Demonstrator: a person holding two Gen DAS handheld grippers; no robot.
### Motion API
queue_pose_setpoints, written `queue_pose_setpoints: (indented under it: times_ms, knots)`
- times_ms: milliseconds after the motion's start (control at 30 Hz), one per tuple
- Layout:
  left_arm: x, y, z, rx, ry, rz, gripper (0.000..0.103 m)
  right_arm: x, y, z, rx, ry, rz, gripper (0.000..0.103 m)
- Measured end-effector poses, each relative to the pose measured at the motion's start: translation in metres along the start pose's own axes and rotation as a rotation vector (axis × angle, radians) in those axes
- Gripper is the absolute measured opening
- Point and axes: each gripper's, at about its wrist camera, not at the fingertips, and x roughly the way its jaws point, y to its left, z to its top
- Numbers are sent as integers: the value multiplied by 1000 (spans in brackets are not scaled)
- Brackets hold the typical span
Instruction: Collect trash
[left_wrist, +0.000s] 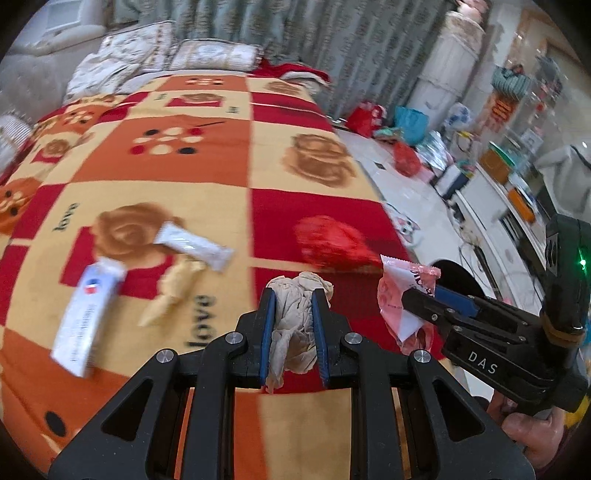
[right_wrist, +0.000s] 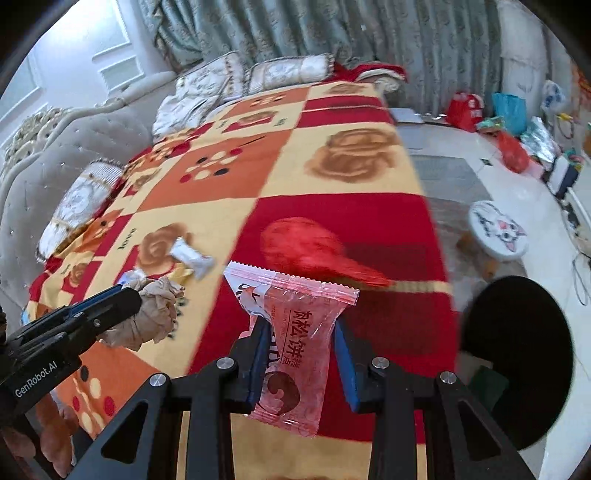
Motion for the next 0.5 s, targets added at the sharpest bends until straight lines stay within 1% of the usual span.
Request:
queue_pose_setpoints:
  times_ms: [300,400,500]
  knots:
    - [22,-77,4,100,27,-72,17,-32,-84,-19,100,-16,-99,33]
    - [29,-101,4,131,34,-98,17,-39,-109,-24,127,-21,-142,33]
    - [38,-126,4,157,47,-129,17,-44,-135,-30,168,-16,-162,33]
